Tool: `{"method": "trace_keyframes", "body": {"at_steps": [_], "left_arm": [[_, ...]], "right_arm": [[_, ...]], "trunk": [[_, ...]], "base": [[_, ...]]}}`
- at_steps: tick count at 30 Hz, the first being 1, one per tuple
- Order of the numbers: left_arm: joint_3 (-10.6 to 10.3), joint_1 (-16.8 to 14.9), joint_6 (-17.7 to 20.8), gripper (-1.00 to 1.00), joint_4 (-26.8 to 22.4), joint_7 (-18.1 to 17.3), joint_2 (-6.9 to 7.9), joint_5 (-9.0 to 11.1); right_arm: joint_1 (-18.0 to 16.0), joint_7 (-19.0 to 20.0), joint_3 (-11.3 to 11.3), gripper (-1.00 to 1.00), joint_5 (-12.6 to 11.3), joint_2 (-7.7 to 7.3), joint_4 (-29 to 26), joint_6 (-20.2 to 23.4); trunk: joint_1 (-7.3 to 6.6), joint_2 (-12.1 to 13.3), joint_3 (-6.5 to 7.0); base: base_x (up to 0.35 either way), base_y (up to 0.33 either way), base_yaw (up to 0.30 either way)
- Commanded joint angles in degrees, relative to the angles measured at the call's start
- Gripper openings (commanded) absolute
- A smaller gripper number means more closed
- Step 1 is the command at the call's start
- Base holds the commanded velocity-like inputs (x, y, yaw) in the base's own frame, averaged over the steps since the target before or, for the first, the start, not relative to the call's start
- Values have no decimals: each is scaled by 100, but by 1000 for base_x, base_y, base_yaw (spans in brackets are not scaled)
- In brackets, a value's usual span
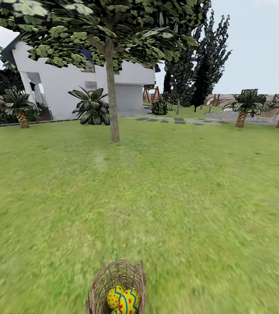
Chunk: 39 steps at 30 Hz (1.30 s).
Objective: Take the three Easter eggs out of the wicker basket on the lawn in the garden, then place them on the lawn next to a single tree (choose any tree) so that all three eggs are next to the same tree and none are left in the basket.
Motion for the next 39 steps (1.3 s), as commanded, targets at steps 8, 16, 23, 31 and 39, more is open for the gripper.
{"method": "trace_keyframes", "body": {"at_steps": [8, 16, 23, 31, 39], "left_arm": [[-54, -5, -19, 100, 4, 14, -6, 52], [-55, -5, -19, 100, 4, 14, -7, 55], [-52, -5, -15, 100, 4, 18, -8, 54], [-53, -5, -14, 100, 4, 21, -8, 54], [-52, -5, -16, 100, 4, 20, -8, 55]], "right_arm": [[-2, 5, -16, 100, -20, 4, -13, 26], [-2, 5, -13, 100, -20, 4, -8, 26], [-2, 5, -12, 100, -20, 4, -9, 26], [-2, 5, -12, 100, -20, 4, -8, 26], [-2, 5, -14, 100, -20, 4, -10, 26]], "trunk": [[3, -12, -25], [3, -12, -46], [3, -12, -66], [3, -12, -88], [3, -12, -109]], "base": [[0, -179, 158], [4, -257, 257], [72, -163, 269], [98, -96, 271], [64, -111, 250]]}}
